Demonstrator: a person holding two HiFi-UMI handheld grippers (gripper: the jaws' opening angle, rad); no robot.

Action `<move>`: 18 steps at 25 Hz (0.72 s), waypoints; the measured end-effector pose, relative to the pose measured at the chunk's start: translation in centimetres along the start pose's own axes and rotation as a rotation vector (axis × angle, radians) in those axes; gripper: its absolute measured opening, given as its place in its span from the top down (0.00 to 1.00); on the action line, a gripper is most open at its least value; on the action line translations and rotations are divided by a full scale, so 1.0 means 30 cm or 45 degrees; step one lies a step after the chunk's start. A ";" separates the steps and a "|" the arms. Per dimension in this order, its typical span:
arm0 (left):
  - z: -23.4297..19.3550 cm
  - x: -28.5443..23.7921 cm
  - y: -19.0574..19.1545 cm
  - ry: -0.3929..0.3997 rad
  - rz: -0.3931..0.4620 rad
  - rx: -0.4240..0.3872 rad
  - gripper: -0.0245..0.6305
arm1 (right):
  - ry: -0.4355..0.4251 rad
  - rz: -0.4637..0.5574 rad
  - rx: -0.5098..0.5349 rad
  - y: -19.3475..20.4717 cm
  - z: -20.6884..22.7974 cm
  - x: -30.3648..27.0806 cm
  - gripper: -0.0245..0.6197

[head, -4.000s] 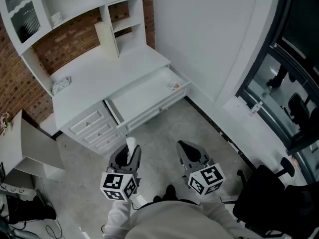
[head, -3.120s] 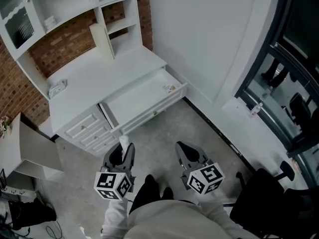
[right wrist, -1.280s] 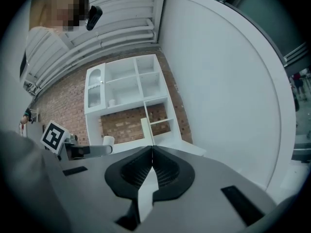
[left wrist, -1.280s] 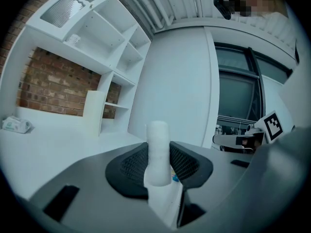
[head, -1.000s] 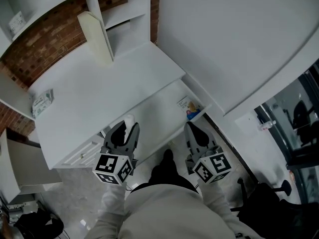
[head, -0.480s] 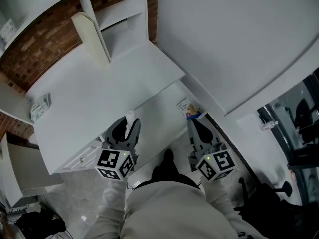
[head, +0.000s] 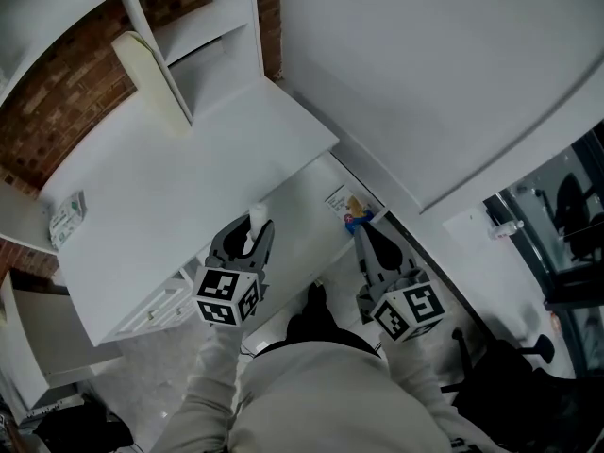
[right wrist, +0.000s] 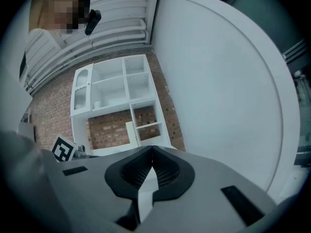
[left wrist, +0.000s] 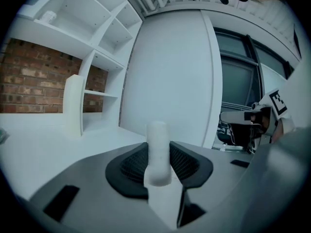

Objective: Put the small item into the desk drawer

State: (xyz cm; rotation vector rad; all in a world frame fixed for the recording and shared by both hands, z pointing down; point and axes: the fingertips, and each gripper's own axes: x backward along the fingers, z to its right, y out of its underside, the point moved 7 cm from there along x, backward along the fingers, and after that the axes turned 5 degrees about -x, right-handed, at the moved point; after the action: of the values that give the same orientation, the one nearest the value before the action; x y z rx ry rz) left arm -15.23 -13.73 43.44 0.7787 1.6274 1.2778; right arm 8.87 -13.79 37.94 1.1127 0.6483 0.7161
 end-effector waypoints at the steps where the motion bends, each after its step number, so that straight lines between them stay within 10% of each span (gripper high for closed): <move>1: 0.000 -0.021 0.013 0.009 -0.018 -0.003 0.74 | 0.001 0.001 0.003 -0.003 0.004 -0.003 0.92; 18: 0.054 -0.281 0.297 0.221 -0.428 -0.055 0.74 | 0.058 -0.017 -0.022 0.007 0.057 -0.030 0.92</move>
State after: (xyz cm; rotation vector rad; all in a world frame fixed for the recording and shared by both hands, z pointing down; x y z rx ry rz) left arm -10.83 -18.12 54.13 0.3542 1.7740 1.1573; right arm 9.60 -15.41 38.76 1.0777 0.6861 0.7364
